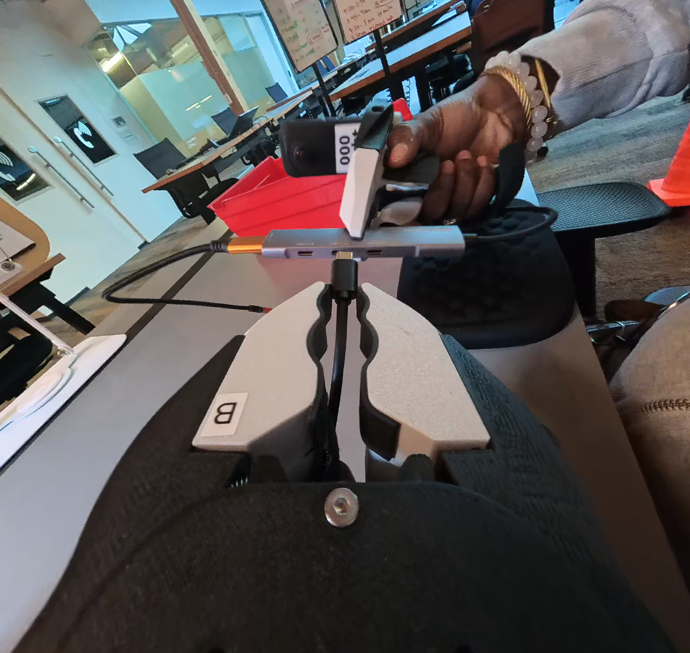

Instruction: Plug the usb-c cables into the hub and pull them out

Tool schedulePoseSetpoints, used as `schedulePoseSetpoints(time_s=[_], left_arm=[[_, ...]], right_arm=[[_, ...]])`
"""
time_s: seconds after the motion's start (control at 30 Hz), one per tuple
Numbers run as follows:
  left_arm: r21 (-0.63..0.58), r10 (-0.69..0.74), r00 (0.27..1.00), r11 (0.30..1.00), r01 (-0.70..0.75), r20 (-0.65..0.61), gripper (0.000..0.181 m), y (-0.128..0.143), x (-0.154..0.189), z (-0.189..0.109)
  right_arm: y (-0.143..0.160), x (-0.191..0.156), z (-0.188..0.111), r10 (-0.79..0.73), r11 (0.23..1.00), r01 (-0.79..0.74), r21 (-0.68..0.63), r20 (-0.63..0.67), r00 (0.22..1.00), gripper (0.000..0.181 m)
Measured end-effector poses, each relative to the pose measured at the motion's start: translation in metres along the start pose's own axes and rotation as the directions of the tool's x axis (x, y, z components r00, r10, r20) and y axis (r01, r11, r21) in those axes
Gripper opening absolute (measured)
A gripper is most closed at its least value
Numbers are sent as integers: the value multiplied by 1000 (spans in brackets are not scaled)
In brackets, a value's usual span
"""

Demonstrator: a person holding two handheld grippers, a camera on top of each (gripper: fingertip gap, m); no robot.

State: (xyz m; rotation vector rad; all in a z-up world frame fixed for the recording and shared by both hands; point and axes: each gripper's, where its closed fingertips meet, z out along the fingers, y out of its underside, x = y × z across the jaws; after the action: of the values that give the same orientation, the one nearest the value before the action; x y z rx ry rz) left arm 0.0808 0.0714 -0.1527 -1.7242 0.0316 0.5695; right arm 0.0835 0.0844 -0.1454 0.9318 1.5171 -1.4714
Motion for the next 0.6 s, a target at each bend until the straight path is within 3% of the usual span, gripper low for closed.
schedulePoseSetpoints(time_s=[0.43,0.6], left_arm=[[-38,6,1000,999,-7,-21,13,5,4,3],[-49,24,994,998,-29,-105,13,7,16,2]], right_arm=[[9,5,6,-127,981,106,-161,-123,984,9],[23,6,7,-165,938,109,-330,-146,975,8]])
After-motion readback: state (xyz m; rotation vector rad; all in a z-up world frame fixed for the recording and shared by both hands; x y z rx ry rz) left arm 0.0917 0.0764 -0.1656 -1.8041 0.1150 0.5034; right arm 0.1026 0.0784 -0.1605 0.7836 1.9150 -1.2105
